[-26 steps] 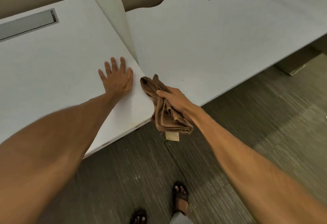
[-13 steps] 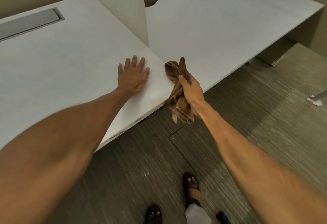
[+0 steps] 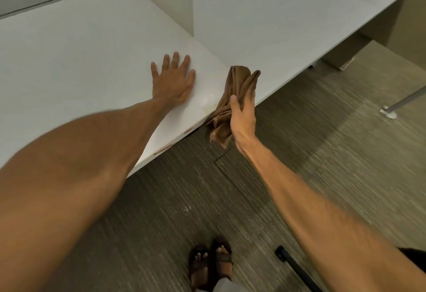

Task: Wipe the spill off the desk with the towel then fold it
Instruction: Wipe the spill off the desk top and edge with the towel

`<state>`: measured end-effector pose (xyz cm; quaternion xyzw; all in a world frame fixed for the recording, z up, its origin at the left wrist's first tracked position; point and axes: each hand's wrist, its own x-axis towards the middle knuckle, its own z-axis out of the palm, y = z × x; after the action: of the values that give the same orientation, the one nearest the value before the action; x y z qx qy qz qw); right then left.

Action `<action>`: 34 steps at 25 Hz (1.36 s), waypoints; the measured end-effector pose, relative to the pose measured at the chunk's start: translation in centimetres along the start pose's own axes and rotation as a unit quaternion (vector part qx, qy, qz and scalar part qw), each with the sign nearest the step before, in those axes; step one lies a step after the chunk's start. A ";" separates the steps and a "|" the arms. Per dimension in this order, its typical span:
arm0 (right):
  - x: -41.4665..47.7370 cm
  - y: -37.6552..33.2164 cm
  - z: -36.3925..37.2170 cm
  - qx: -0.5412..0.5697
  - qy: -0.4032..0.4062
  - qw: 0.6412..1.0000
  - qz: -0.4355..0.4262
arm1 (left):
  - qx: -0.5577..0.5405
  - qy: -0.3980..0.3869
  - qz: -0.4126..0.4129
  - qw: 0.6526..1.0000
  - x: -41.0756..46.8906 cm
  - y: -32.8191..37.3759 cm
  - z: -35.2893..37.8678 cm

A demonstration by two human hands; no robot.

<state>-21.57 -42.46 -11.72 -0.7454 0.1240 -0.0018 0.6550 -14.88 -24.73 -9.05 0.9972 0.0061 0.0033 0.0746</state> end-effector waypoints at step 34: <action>-10.9 0.9 10.3 0.111 0.133 0.982 0.071 | -0.018 -0.016 0.125 0.992 -3.3 -5.2 -0.1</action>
<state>-30.62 -30.48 -12.31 -0.6506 0.2617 -0.0681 0.7097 -18.21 -19.64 -9.76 0.9885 -0.1199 -0.0032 0.0918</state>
